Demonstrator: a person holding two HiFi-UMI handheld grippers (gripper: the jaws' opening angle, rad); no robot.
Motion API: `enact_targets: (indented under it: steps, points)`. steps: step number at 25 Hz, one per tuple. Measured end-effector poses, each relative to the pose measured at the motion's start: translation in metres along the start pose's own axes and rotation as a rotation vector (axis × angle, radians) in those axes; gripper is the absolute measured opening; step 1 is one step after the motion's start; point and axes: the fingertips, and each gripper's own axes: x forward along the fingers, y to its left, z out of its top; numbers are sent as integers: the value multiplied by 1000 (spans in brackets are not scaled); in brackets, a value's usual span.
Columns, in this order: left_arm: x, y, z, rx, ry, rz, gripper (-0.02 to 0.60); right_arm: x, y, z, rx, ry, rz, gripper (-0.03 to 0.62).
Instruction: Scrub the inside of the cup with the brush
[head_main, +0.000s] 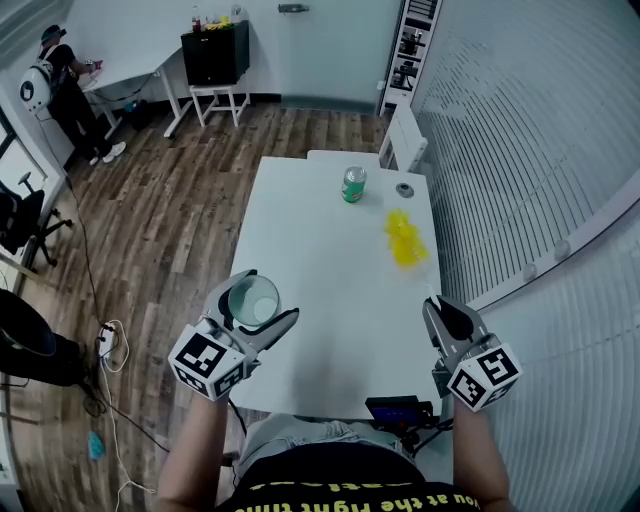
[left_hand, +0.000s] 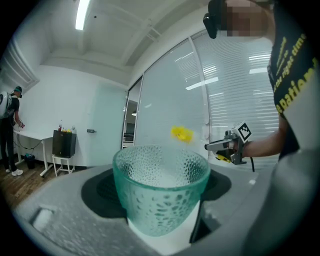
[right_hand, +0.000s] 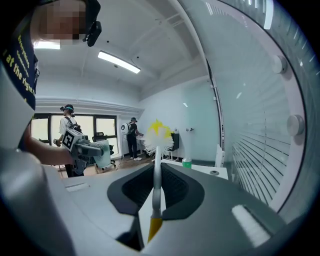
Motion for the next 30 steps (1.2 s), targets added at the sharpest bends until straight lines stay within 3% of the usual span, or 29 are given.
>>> enact_targets:
  steps: [30]
  points:
    - [10, 13, -12, -13, 32, 48, 408, 18, 3, 5, -31, 7, -4, 44]
